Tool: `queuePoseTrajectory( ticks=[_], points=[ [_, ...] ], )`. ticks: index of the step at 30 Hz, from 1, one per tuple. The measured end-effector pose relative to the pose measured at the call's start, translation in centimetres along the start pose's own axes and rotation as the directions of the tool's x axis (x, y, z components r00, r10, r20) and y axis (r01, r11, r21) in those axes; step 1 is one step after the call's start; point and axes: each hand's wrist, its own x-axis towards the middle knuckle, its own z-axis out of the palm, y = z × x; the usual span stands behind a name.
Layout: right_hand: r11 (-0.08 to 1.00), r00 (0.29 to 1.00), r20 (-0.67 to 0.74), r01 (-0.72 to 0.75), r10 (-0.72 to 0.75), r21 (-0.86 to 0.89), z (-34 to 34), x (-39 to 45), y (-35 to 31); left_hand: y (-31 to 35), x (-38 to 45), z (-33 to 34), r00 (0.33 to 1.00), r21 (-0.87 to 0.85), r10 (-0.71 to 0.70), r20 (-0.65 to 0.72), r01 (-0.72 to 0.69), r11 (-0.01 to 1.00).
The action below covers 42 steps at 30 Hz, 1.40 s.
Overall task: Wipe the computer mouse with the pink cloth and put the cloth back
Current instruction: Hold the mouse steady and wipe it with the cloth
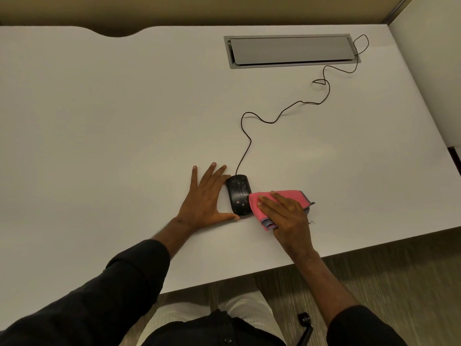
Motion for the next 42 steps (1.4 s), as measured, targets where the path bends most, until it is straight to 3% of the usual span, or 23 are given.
queuePoseTrajectory(
  ticks=[4,7,12,21,29,34,42],
  points=[
    [0.996,0.996,-0.059,-0.069,0.072,0.059,-0.5,0.1,0.6,-0.1,0.0,0.2,1.000,0.006,0.005,-0.006,-0.005,1.000],
    [0.997,0.993,-0.116,0.017,-0.008,0.074,-0.6,1.1,-0.1,-0.2,-0.1,0.2,1.000,0.007,0.001,-0.012,-0.001,1.000],
    [0.989,0.989,-0.009,0.147,-0.147,-0.004,0.0,1.8,-1.3,-0.1,-0.2,0.4,1.000,-0.010,-0.004,-0.028,0.004,1.000],
    [0.999,1.000,-0.015,0.017,-0.016,0.046,-1.0,0.9,0.0,-0.4,-0.1,0.4,1.000,0.009,0.004,-0.013,-0.004,1.000],
    [0.980,0.978,0.072,0.198,-0.195,-0.032,-1.4,4.3,-2.8,-0.1,-0.2,0.2,1.000,-0.019,-0.001,-0.027,0.000,1.000],
    [0.975,0.967,0.135,0.221,-0.215,-0.031,-1.9,2.2,-1.8,-0.1,-0.2,0.3,0.999,-0.005,0.003,-0.052,-0.003,1.000],
    [0.981,0.979,0.073,0.191,-0.189,-0.022,-2.6,2.5,-1.5,-0.2,-0.2,0.5,0.998,-0.014,0.006,-0.060,-0.007,1.000]
  ],
)
